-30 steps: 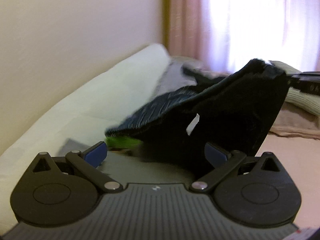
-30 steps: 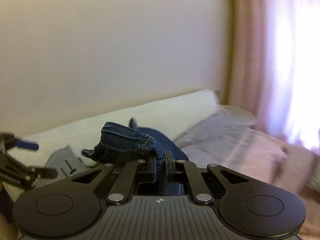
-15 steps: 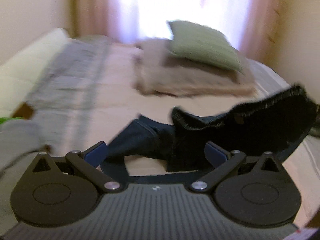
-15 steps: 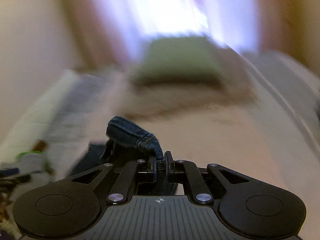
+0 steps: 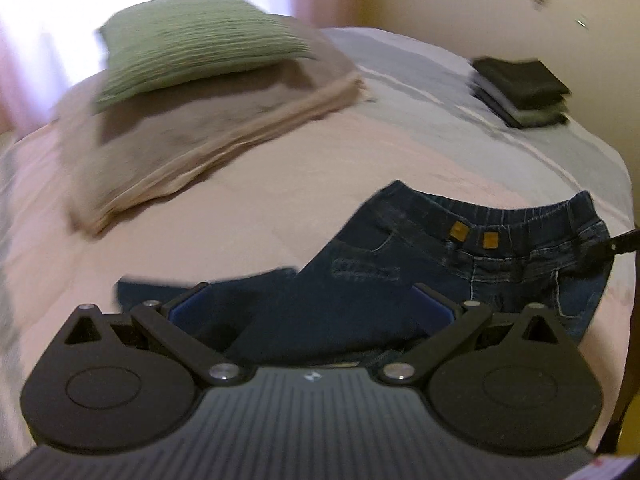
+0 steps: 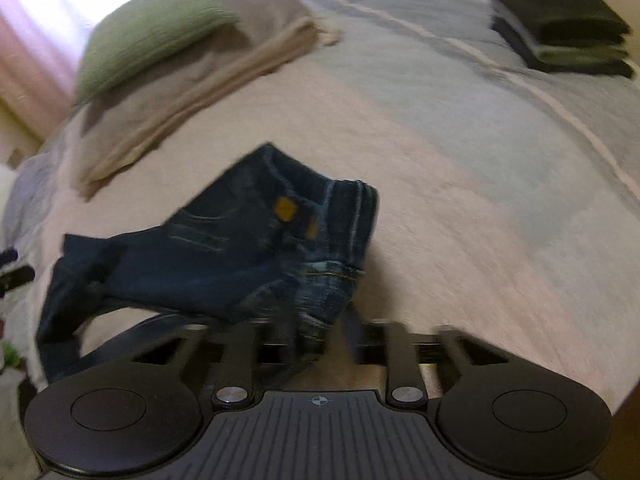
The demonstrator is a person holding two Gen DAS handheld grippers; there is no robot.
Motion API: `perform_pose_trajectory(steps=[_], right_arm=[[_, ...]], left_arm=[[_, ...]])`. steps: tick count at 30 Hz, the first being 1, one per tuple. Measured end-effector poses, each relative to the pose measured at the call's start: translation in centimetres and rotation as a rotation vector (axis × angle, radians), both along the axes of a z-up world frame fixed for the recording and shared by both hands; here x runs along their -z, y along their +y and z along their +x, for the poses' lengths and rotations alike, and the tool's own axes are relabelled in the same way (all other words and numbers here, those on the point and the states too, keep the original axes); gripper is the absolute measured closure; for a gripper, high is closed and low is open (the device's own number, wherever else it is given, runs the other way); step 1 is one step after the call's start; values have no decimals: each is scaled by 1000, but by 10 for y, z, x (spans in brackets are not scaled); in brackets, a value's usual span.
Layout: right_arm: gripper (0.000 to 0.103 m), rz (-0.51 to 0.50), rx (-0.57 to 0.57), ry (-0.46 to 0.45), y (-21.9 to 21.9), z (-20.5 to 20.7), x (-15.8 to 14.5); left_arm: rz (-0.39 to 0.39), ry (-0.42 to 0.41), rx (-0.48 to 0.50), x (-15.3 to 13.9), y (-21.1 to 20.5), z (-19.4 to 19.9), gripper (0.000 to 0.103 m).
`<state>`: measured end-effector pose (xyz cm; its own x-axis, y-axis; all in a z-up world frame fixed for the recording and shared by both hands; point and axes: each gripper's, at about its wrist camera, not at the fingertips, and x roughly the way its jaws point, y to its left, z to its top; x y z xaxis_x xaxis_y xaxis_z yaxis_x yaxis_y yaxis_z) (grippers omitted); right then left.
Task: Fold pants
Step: 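Lift the jeans with the right gripper and carry them onto the open bed, then grasp the jeans waistband with the left gripper while the right gripper holds it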
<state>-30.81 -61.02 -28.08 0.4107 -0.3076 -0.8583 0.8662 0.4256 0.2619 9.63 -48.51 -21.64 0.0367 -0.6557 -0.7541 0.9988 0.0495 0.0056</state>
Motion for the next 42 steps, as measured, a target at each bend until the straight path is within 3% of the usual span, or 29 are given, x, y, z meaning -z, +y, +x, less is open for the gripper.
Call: perform_pose_trajectory(steps=[2, 8, 13, 18, 21, 24, 25, 26, 27, 31, 37, 42], right_arm=[[37, 1, 35, 15, -3, -4, 7], [35, 34, 55, -75, -20, -23, 23], [36, 43, 39, -127, -41, -37, 33], [62, 101, 130, -170, -68, -77, 60], [62, 183, 208, -212, -84, -106, 86], [62, 224, 229, -268, -89, -117, 97], [63, 224, 234, -284, -88, -118, 97], [71, 223, 241, -289, -87, -120, 98], [75, 229, 249, -303, -85, -121, 98], [89, 232, 291, -317, -78, -129, 91], [92, 165, 206, -332, -66, -124, 45], [96, 123, 136, -391, -53, -126, -6]], left_arm=[[15, 11, 56, 11, -30, -2, 5], [63, 6, 217, 42, -115, -25, 9], [115, 31, 273, 76, -186, -38, 11], [183, 13, 336, 116, -248, -55, 15], [237, -1, 368, 141, -276, -62, 18], [303, 11, 397, 164, -294, -64, 32], [316, 10, 409, 168, -297, -65, 43], [325, 5, 421, 171, -299, -68, 56], [332, -1, 433, 173, -300, -70, 60], [335, -62, 428, 165, -293, -76, 97], [210, -26, 375, 99, -260, -71, 98], [62, -18, 316, 12, -219, -62, 98]])
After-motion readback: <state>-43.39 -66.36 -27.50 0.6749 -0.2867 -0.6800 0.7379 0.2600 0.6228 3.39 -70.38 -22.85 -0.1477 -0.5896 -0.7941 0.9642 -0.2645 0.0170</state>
